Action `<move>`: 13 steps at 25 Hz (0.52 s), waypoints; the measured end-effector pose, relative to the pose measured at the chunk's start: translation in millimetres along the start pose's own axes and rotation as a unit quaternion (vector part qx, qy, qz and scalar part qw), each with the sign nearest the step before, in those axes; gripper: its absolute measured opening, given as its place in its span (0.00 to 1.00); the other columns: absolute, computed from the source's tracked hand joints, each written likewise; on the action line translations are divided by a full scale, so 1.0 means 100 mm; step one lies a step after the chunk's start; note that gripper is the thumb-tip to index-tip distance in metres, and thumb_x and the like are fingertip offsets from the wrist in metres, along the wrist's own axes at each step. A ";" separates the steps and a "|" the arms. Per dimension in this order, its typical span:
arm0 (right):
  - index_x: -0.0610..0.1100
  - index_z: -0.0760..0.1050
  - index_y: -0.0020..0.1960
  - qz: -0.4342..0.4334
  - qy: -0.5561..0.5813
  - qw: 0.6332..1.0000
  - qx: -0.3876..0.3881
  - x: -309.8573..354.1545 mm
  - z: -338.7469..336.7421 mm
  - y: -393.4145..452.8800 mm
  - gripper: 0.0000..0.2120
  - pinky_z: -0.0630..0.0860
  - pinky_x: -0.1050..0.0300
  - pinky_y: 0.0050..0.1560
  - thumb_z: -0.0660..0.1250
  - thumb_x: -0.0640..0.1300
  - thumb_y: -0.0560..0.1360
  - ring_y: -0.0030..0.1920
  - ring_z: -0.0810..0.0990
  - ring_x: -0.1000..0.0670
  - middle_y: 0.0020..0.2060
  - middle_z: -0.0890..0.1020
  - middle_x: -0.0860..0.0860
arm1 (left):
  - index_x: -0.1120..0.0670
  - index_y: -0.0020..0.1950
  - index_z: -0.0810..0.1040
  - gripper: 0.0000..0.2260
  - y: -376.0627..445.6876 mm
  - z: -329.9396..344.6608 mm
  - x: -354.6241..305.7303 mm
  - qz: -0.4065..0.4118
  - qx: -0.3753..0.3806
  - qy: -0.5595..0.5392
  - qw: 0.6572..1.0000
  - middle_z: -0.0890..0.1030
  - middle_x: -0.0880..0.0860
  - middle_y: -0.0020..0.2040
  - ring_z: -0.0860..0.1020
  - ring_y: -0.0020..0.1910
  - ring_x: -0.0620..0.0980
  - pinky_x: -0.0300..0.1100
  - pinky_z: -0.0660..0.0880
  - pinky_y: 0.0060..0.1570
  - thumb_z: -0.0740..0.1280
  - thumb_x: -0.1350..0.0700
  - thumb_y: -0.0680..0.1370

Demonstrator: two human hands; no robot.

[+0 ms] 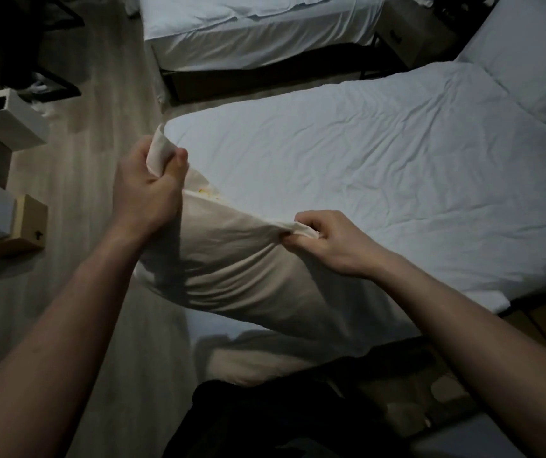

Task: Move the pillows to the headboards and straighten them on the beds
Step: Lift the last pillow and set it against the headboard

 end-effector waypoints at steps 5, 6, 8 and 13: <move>0.42 0.71 0.37 0.035 0.004 0.999 0.014 -0.22 -0.13 -0.21 0.19 0.65 0.52 0.36 0.71 0.53 0.78 0.33 0.69 0.56 0.30 0.71 0.54 | 0.50 0.49 0.77 0.08 -0.14 0.22 0.00 -0.035 -0.009 -0.013 0.999 0.79 0.45 0.41 0.79 0.43 0.50 0.47 0.76 0.44 0.65 0.47 0.82; 0.42 0.72 0.37 0.050 -0.008 0.999 0.012 -0.34 -0.09 -0.23 0.19 0.66 0.51 0.37 0.71 0.55 0.77 0.33 0.70 0.55 0.30 0.72 0.54 | 0.49 0.47 0.77 0.09 -0.18 0.28 0.12 -0.058 -0.002 -0.025 0.998 0.81 0.46 0.41 0.80 0.44 0.51 0.50 0.78 0.46 0.66 0.45 0.81; 0.48 0.72 0.36 0.097 -0.028 0.995 0.004 -0.66 0.03 -0.29 0.18 0.71 0.49 0.39 0.73 0.58 0.74 0.36 0.75 0.51 0.32 0.76 0.53 | 0.49 0.46 0.78 0.09 -0.27 0.40 0.34 -0.089 0.024 -0.032 0.995 0.81 0.46 0.41 0.80 0.42 0.49 0.52 0.78 0.47 0.67 0.45 0.80; 0.50 0.75 0.42 0.205 -0.004 0.978 -0.043 -1.19 0.34 -0.51 0.11 0.72 0.55 0.44 0.75 0.53 0.73 0.42 0.77 0.52 0.38 0.79 0.55 | 0.53 0.46 0.75 0.09 -0.36 0.71 0.69 -0.064 0.149 0.016 0.987 0.80 0.49 0.38 0.77 0.37 0.49 0.47 0.73 0.40 0.68 0.49 0.81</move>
Point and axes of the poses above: each hand's wrist, its own y-axis towards the middle knuckle, its own z-axis out of the palm, x = y × z, the point moved 8 cm from there along y, towards the middle knuckle
